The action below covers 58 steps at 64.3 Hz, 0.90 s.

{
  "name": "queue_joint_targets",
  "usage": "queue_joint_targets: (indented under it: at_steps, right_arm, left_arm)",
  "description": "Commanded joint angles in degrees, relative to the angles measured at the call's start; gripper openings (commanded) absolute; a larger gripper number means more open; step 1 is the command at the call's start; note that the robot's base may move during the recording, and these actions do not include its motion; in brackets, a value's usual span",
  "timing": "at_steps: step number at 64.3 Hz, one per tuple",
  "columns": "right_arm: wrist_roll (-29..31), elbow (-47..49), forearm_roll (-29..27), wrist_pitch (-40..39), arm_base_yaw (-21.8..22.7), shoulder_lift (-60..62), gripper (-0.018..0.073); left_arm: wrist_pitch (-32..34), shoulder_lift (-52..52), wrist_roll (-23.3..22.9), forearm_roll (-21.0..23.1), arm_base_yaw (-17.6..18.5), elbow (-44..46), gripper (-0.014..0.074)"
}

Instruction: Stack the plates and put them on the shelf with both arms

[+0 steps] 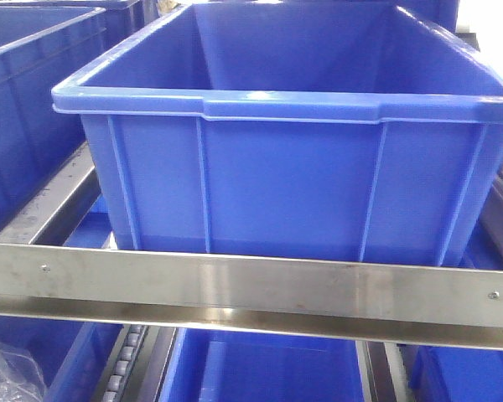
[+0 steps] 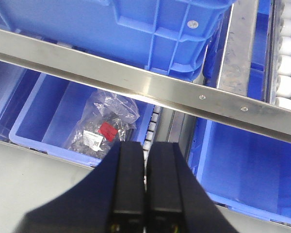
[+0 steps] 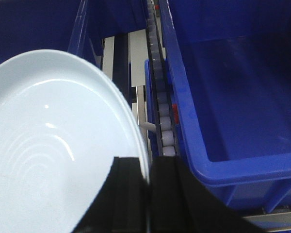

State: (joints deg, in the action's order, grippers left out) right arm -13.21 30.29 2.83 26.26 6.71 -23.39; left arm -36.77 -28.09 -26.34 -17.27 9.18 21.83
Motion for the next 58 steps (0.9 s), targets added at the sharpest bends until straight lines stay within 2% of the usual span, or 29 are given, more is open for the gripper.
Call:
queue_joint_targets:
  at_steps: [1, 7, 11, 18, 24, 30, 38, 46, 58]
  right_arm:
    - [0.03, 1.72, 0.17, -9.11, 0.24, -1.95, 0.0051]
    - [0.03, 2.23, -1.95, -13.9, 0.24, -5.34, 0.0051]
    - [0.03, 3.51, -5.6, -15.77, 0.24, -8.77, 0.0051]
    - [0.03, 7.93, -11.39, -16.14, -0.36, -16.41, 0.0051]
    - [0.03, 12.73, -14.07, -16.08, -1.96, -23.5, 0.0051]
    - [0.03, 17.85, -14.48, -16.35, -5.54, -30.7, 0.0051]
    - [0.03, 26.78, -14.48, -17.62, -13.06, -42.38, 0.0051]
    - [0.03, 34.05, -14.48, -18.39, -18.39, -51.78, 0.0051]
    - [0.03, 42.14, -14.48, -18.45, -22.97, -60.8, 0.0051]
  left_arm:
    - [3.57, -0.1, -0.51, -0.51, -0.1, 1.72, 0.0097]
    - [3.57, -0.1, -0.51, -0.51, -0.1, 1.72, 0.0097]
    - [3.57, -0.1, -0.51, -0.51, -0.1, 1.72, 0.0097]
    - [3.57, -0.1, -0.51, -0.51, -0.1, 1.72, 0.0097]
    - [3.57, -0.1, -0.51, -0.51, -0.1, 1.72, 0.0097]
    - [3.57, -0.1, -0.51, -0.51, -0.1, 1.72, 0.0097]
    - [3.57, -0.1, -0.51, -0.51, -0.1, 1.72, 0.0097]
    - [3.57, -0.1, -0.51, -0.51, -0.1, 1.72, 0.0097]
    - [3.57, -0.1, -0.51, -0.51, -0.1, 1.72, 0.0097]
